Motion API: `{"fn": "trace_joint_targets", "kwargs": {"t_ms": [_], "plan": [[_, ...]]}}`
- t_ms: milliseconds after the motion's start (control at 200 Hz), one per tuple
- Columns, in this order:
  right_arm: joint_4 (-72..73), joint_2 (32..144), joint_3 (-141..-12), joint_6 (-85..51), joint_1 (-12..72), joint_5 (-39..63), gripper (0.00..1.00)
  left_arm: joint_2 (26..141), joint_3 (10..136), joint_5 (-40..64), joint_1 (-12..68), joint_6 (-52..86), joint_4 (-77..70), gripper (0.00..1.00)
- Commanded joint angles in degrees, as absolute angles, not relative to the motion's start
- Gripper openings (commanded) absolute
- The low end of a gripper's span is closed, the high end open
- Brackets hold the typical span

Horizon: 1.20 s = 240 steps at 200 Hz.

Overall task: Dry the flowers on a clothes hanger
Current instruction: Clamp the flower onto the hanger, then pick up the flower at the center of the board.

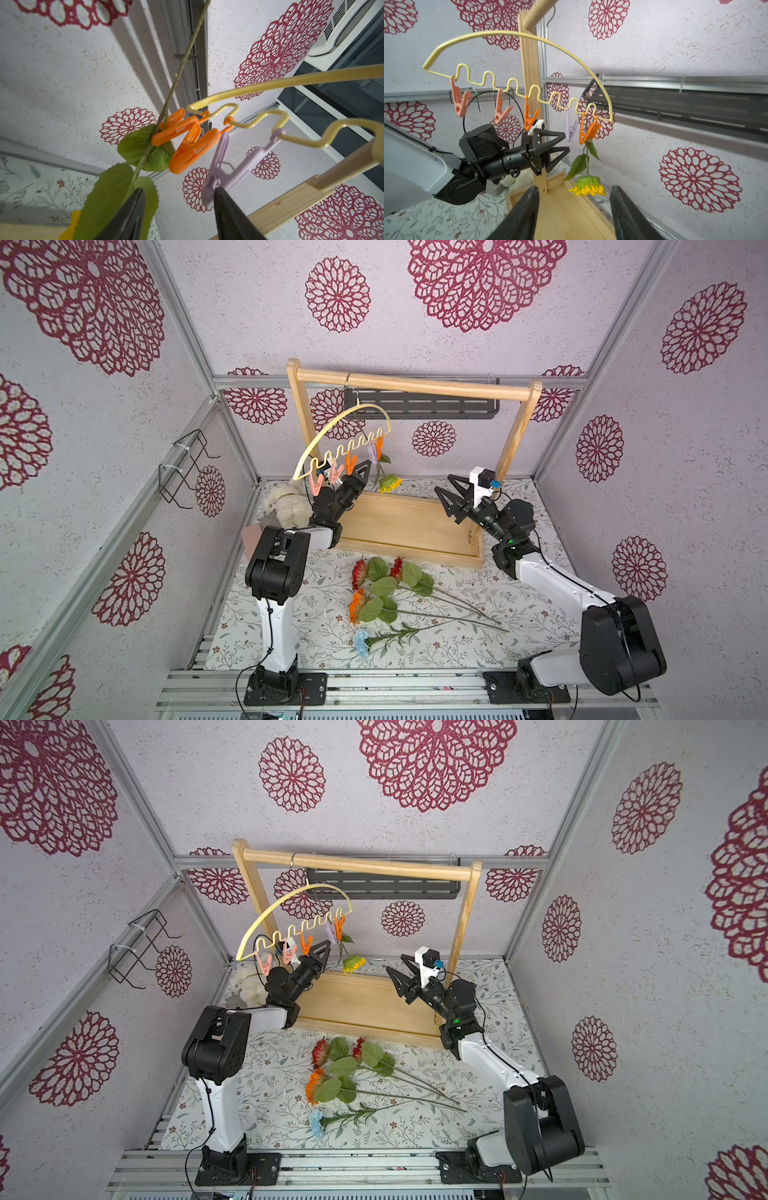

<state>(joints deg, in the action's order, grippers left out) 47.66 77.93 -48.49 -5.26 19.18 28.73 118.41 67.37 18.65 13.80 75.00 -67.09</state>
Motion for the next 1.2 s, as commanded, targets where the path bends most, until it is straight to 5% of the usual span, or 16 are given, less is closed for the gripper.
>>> {"fn": "trace_joint_targets", "kwargs": {"t_ms": [0, 465, 846, 1196], "plan": [[35.59, 73.87, -48.10, 2.80, 19.21, 29.21, 0.59, 115.29, 63.33, 18.56, 11.66, 73.22, -67.99, 0.58], [4.17, 67.45, -46.73, 29.53, 26.51, 23.38, 0.63, 101.90, 43.49, 22.12, 10.02, 65.28, -62.96, 0.58], [-1.02, 75.02, -44.54, 31.52, 30.49, 25.16, 0.69, 80.89, 34.12, 21.82, 9.47, 48.03, -36.04, 0.60], [-18.89, 80.83, -46.83, 36.76, 30.86, 17.69, 0.61, 66.74, 35.01, 14.31, 8.79, 30.14, -12.00, 0.65]]}}
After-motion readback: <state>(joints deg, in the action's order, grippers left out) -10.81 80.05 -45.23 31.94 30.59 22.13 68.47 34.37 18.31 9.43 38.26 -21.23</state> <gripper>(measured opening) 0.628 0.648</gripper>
